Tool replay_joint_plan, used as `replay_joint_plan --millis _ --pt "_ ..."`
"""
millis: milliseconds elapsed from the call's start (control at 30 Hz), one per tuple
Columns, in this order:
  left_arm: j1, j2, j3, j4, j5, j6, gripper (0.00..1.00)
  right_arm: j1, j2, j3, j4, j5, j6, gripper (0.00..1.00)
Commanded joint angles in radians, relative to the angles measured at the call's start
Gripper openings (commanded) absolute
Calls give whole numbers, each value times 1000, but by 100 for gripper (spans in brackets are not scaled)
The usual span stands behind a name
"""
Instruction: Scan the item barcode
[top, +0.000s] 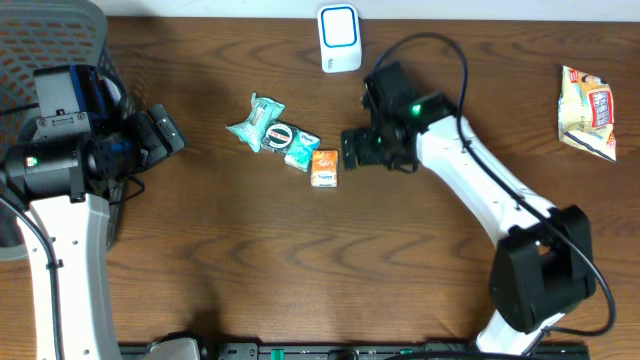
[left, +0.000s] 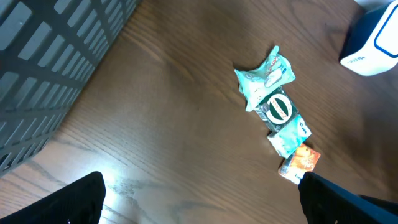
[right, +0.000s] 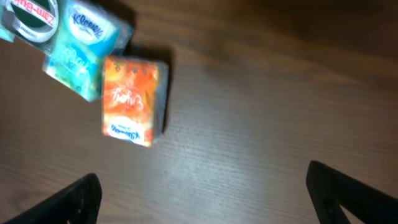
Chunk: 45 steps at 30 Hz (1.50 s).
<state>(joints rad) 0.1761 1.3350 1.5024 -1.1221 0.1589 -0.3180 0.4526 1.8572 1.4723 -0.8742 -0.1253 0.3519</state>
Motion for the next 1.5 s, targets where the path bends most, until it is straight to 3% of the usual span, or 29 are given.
replay_joint_plan --millis 0,100,200,300,467,733,900,1200,1300,1400,1467 --pt "4 2 22 -3 6 -2 98 -33 8 -87 82 -141 -9 99" --pt "4 2 22 -3 6 -1 98 -51 8 -102 104 -148 -8 97" --pt "4 2 22 -3 6 -1 98 -52 8 -102 127 -160 -8 69" --pt "4 2 22 -3 6 -2 98 -39 10 -102 173 -190 -8 80" --pt "4 2 22 -3 6 -2 97 -5 19 -102 244 -192 -8 80" --pt "4 2 22 -3 6 -2 98 6 26 -102 314 -197 3 95" --pt "4 2 22 -3 6 -1 98 6 37 -102 328 -188 11 98" --pt "4 2 22 -3 6 -1 98 6 121 -102 355 -297 11 93" --pt "4 2 22 -3 6 -2 97 6 129 -102 355 -291 38 85" --pt "4 2 22 -3 6 -2 97 6 142 -102 367 -291 44 65" --pt "4 2 22 -3 6 -2 98 6 154 -102 377 -292 45 61"
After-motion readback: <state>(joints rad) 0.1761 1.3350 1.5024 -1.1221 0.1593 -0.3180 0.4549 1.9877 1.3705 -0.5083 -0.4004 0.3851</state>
